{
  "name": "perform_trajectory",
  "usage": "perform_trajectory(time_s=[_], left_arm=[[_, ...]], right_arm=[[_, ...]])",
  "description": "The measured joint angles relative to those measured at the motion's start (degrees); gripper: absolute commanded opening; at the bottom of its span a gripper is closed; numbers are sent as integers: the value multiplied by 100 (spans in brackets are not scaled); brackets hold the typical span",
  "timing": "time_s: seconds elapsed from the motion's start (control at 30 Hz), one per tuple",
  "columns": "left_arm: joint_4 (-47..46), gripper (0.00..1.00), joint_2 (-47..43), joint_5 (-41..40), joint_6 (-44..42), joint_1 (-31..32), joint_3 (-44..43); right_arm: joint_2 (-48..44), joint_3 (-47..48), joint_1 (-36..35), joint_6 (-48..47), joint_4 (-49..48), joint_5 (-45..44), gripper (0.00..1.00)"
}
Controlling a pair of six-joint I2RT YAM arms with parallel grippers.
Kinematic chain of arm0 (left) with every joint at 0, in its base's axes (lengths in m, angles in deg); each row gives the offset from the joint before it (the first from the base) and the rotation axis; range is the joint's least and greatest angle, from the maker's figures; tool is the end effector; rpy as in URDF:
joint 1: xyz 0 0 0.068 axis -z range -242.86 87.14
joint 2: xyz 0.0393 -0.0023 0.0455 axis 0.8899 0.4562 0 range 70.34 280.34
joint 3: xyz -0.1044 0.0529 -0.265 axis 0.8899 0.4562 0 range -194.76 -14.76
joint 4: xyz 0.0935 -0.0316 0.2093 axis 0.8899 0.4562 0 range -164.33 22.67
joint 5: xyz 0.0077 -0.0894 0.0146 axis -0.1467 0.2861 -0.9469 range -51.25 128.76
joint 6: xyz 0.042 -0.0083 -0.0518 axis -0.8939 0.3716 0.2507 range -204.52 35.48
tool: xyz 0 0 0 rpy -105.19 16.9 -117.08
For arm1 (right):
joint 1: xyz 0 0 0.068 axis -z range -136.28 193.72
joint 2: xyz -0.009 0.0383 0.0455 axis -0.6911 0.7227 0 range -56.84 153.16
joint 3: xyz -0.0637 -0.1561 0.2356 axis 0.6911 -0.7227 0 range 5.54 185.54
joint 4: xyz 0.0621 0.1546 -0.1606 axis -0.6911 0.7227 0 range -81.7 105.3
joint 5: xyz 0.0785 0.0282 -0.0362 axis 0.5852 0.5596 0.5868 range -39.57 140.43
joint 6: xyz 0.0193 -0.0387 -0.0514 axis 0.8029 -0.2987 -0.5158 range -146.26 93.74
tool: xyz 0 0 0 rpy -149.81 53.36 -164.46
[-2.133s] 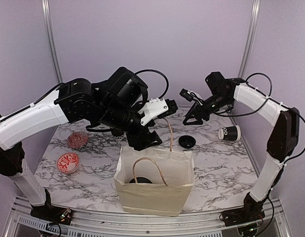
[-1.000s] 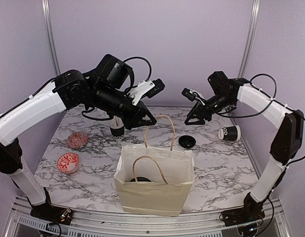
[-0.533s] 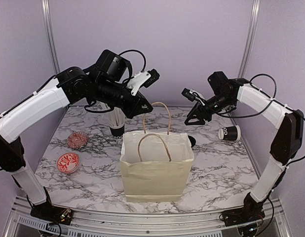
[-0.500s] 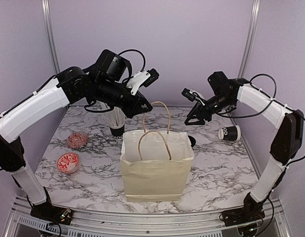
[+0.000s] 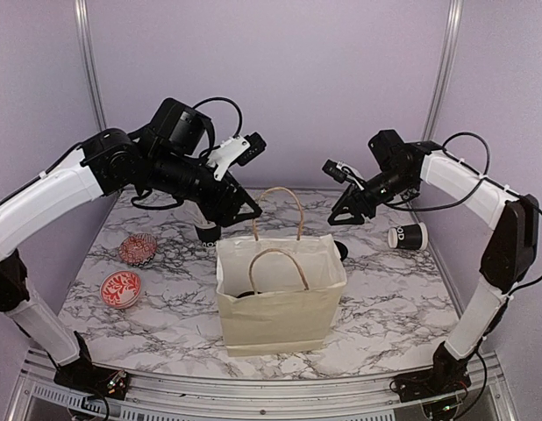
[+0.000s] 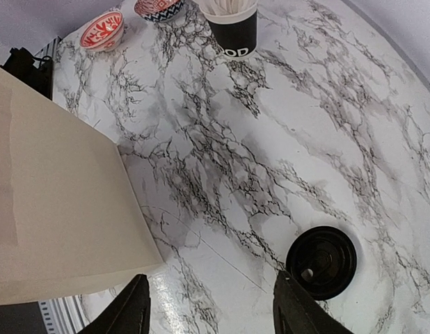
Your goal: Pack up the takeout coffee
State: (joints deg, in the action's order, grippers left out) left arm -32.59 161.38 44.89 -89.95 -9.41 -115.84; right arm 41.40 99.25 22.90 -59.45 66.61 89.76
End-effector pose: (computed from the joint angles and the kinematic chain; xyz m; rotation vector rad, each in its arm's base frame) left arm 0.1934 -0.2704 0.4241 1.1284 1.8670 -0.6017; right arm 0.2961 0.1490 0.3323 -1.3199 2.1170 0.8184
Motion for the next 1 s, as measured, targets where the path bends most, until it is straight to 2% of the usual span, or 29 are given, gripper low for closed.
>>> perform_trajectory(time_s=[0.1, 0.23, 0.3, 0.43, 0.6, 0.77, 1.0], left_arm=[[33, 75, -619, 153, -83, 0, 463], [31, 69, -1392, -269, -11, -122, 756], [15, 66, -1467, -643, 129, -369, 737], [9, 62, -951, -1377, 560, -1073, 654], [13, 60, 98, -1576, 975, -1622, 647], [13, 56, 647, -1725, 1246, -1825, 540], [-37, 46, 745, -1825, 1412, -1947, 284]], right_arm=[[0, -24, 0, 0, 0, 26, 59], [2, -35, 0, 0, 0, 35, 58], [2, -35, 0, 0, 0, 42, 58], [2, -35, 0, -2, -2, 48, 58], [0, -79, 0, -2, -24, 66, 58], [-2, -201, 0, -2, -70, 70, 58], [-46, -262, 0, -4, -92, 90, 58]])
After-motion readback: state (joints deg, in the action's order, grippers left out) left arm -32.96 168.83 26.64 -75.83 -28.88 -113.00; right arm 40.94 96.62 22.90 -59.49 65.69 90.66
